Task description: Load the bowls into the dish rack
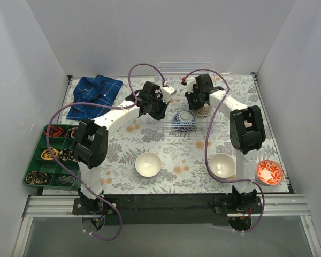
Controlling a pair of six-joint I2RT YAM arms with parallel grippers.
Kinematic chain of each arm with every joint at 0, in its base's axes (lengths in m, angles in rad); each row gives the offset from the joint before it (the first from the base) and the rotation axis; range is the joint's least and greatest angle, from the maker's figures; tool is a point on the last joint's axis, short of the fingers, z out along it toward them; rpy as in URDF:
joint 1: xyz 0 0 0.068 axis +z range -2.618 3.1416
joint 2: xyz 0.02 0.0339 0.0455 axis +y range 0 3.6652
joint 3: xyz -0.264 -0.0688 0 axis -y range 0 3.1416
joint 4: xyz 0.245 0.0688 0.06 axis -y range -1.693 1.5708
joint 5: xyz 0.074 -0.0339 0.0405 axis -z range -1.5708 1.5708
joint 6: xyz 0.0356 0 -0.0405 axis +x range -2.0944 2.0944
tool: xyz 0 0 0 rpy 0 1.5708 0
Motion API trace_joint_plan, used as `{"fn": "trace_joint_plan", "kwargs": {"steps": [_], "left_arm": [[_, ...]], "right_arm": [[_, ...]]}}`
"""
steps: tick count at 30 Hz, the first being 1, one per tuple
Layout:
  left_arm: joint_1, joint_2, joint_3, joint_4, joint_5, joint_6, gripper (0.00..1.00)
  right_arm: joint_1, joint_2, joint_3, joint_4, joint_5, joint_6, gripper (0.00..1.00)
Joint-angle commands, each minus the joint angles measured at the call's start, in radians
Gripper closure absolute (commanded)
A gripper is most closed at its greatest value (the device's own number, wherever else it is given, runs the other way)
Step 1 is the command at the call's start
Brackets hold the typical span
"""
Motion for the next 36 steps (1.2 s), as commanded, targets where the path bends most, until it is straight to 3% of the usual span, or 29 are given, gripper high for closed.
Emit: {"fn": "trace_joint_plan", "kwargs": {"steps": [1,5,9,11,15,20,22,26,32,36], "left_arm": [[0.002,-0.070,-0.002,-0.002,-0.023,0.006,1.00],[0.000,-0.066,0.008,0.004,-0.025,0.006,1.00],[0.000,-0.055,0.049,0.008,-0.010,0.007,1.00],[0.000,-0.046,0.095,0.011,0.006,0.007,0.98],[0.002,-0.043,0.257,0.036,0.061,-0.020,0.56],[0.000,-0.015,0.452,0.053,0.055,-0.021,0.39],[0.002,-0.013,0.468,0.051,0.035,0.007,0.34],[0.002,-0.036,0.398,0.068,-0.029,0.051,0.32],[0.000,-0.067,0.299,0.097,-0.045,0.094,0.32],[0.000,-0.063,0.267,0.105,-0.068,0.107,0.32]], "right_arm": [[-0.045,-0.076,-0.007,0.019,0.092,-0.032,0.85],[-0.069,-0.098,-0.020,0.017,0.090,-0.037,0.86],[-0.076,-0.139,-0.017,0.015,-0.022,-0.022,0.86],[-0.076,-0.183,-0.001,0.003,-0.100,-0.017,0.81],[-0.076,-0.317,-0.039,-0.021,-0.144,-0.066,0.66],[-0.085,-0.557,-0.204,-0.102,-0.081,-0.158,0.51],[-0.117,-0.608,-0.280,-0.176,0.040,-0.112,0.40],[-0.242,-0.757,-0.418,-0.288,0.138,-0.087,0.36],[-0.447,-0.763,-0.457,-0.602,0.157,-0.215,0.38],[-0.517,-0.759,-0.501,-0.702,0.140,-0.255,0.41]]}}
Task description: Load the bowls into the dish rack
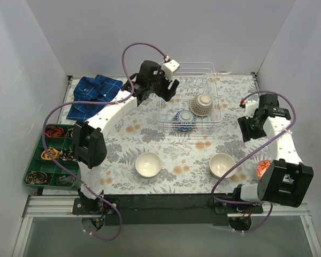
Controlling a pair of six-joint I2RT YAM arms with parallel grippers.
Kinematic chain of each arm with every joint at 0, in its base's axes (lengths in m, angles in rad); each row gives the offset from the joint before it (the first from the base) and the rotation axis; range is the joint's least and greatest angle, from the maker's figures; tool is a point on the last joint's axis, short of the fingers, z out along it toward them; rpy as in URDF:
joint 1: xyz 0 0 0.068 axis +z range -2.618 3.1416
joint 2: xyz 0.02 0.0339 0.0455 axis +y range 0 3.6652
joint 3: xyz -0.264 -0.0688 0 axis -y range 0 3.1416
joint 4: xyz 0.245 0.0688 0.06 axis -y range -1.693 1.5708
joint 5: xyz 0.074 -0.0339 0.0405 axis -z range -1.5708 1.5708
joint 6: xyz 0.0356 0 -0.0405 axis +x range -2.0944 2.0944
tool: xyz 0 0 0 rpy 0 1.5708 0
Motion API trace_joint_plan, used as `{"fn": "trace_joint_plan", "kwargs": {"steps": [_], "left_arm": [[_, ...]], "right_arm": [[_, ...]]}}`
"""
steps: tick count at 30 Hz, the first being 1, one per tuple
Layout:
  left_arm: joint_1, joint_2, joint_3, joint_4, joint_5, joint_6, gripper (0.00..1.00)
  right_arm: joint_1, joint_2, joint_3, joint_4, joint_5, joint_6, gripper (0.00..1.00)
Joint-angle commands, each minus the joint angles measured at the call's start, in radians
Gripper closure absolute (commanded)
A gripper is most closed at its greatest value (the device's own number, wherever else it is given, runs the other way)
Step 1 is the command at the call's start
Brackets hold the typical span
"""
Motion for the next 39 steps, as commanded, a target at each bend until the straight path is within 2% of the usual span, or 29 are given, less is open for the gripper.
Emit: {"fn": "trace_joint_plan", "kwargs": {"steps": [1,5,8,9,10,11,14,17,18,21,23,26,27,32,39], "left_arm": [[0.001,-0.063,-0.017,0.027,-0.037,0.033,0.32],[-0.001,-0.065,-0.044,0.030,-0.051,0.031,0.32],[-0.001,-0.074,-0.063,0.030,-0.073,0.025,0.32],[0.001,-0.079,-0.066,0.029,-0.082,0.022,0.32],[0.001,-0.082,-0.066,0.030,-0.088,0.022,0.31],[0.001,-0.083,-0.067,0.030,-0.099,0.022,0.31],[-0.001,-0.086,-0.057,0.027,-0.108,0.016,0.31],[0.001,-0.083,-0.047,0.018,-0.113,0.007,0.30],[-0.001,-0.083,-0.046,0.015,-0.114,0.004,0.30],[0.001,-0.086,-0.050,0.007,-0.126,-0.004,0.31],[-0.001,-0.097,-0.066,0.007,-0.134,-0.004,0.30],[0.001,-0.121,-0.099,0.009,-0.169,0.002,0.30],[-0.001,-0.140,-0.109,0.010,-0.175,0.004,0.30],[0.001,-0.204,-0.191,0.018,-0.197,0.043,0.30],[0.007,-0.290,-0.277,0.021,-0.205,0.065,0.29]], "right_arm": [[-0.062,-0.011,-0.040,-0.193,-0.008,-0.076,0.41],[-0.067,-0.064,-0.088,-0.196,-0.011,-0.091,0.41],[-0.068,-0.119,-0.094,-0.228,-0.163,-0.142,0.41],[-0.068,-0.134,-0.093,-0.246,-0.226,-0.183,0.41],[-0.067,-0.175,-0.081,-0.300,-0.289,-0.311,0.41],[-0.067,-0.201,-0.076,-0.317,-0.389,-0.371,0.41],[-0.064,-0.298,-0.062,-0.398,-0.535,-0.624,0.38],[-0.001,-0.337,-0.073,-0.428,-0.563,-0.709,0.36],[0.077,-0.340,-0.080,-0.428,-0.558,-0.715,0.36],[0.265,-0.328,-0.111,-0.418,-0.532,-0.702,0.40],[0.332,-0.294,-0.117,-0.412,-0.537,-0.668,0.41],[0.455,-0.246,-0.123,-0.380,-0.508,-0.572,0.42],[0.516,-0.236,-0.137,-0.342,-0.489,-0.492,0.42],[0.579,-0.177,-0.197,-0.254,-0.404,-0.354,0.36],[0.585,-0.114,-0.217,-0.194,-0.345,-0.238,0.35]]}}
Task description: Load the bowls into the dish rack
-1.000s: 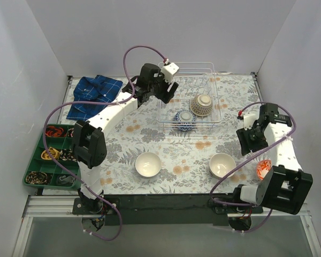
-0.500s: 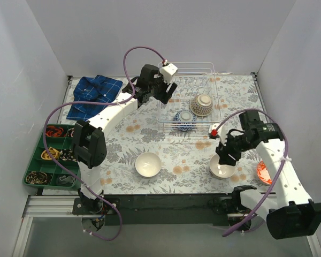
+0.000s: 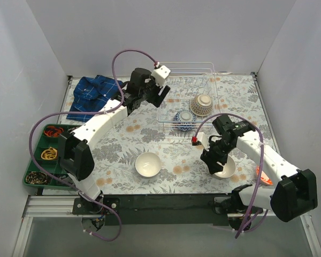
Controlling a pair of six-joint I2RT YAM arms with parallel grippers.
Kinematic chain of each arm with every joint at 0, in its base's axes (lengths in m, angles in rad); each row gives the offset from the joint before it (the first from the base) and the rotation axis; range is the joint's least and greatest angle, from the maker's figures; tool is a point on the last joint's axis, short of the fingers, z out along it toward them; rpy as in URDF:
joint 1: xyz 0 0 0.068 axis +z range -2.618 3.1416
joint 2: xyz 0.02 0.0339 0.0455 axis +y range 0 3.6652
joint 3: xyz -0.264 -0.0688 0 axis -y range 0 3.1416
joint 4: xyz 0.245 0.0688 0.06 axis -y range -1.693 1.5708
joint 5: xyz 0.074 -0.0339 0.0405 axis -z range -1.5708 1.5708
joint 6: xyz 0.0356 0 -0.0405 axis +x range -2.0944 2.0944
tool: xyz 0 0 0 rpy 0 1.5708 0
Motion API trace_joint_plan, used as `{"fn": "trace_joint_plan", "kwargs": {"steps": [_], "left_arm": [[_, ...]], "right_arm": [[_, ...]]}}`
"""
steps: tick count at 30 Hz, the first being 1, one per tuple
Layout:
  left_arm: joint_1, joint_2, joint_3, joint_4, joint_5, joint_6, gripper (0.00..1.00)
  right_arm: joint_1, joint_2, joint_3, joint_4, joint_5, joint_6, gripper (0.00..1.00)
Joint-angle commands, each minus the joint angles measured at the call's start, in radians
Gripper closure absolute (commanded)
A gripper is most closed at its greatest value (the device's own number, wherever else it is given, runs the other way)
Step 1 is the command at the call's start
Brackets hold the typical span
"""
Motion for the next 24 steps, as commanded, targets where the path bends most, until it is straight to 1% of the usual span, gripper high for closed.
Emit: {"fn": "trace_joint_plan", "kwargs": {"steps": [1,6,12,18,19,24], "left_arm": [[0.008,-0.106,-0.055,0.009,-0.020,0.026,0.29],[0.014,-0.188,-0.131,0.003,-0.045,0.025,0.29],[0.016,-0.288,-0.171,-0.034,-0.048,0.046,0.28],[0.016,-0.406,-0.262,-0.049,-0.051,0.041,0.28],[0.016,-0.443,-0.272,-0.055,-0.050,0.040,0.28],[0.022,-0.531,-0.319,-0.079,-0.051,0.074,0.28]], "right_arm": [[0.005,0.034,-0.005,0.060,0.050,0.088,0.35],[0.005,0.081,-0.026,0.103,0.099,0.165,0.36],[0.015,0.120,-0.046,0.119,0.148,0.212,0.44],[0.051,0.140,-0.074,0.122,0.214,0.225,0.49],[0.052,0.137,-0.085,0.123,0.226,0.225,0.51],[0.055,0.118,-0.135,0.136,0.285,0.209,0.55]]}}
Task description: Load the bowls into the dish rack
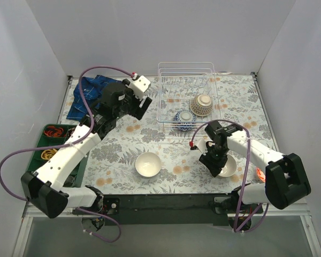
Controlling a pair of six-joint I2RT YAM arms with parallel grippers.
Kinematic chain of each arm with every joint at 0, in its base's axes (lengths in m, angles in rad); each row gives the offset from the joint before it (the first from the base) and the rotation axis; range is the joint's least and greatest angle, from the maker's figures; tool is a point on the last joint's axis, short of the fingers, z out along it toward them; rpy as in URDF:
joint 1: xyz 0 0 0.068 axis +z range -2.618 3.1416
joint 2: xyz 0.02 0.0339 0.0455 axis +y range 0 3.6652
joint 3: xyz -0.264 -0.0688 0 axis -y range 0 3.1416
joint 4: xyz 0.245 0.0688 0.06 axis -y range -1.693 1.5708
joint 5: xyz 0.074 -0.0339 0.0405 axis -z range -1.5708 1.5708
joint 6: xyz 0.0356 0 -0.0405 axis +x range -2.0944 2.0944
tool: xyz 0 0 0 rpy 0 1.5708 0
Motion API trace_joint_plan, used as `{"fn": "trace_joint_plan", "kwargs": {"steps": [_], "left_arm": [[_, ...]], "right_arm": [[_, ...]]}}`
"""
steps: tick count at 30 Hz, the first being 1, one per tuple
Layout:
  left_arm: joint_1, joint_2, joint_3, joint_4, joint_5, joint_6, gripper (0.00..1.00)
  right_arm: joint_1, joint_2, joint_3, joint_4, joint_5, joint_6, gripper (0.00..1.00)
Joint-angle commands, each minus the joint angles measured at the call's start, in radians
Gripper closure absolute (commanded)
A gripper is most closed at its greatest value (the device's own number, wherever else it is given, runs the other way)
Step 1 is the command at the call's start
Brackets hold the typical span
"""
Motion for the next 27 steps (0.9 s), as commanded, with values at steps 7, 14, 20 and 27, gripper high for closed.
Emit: {"fn": "trace_joint_plan", "kwargs": {"steps": [7,14,20,27], "left_arm": [[0.048,-0.121,0.017,-0.049,0.004,0.053,0.28],[0.064,-0.089,0.095,-0.083,0.157,0.076,0.29],[0.064,0.002,0.240,-0.106,0.258,0.073,0.29],[0.062,0.180,0.362,-0.060,0.261,-0.019,0.29]], "right_arm": [[0.004,-0.127,-0.057,-0.036,0.152,-0.036,0.88],[0.004,-0.241,0.112,-0.208,0.187,-0.041,0.99],[0.003,-0.216,0.455,-0.260,0.136,-0.027,0.99],[-0.002,-0.030,0.781,-0.124,-0.209,-0.063,0.99]]}}
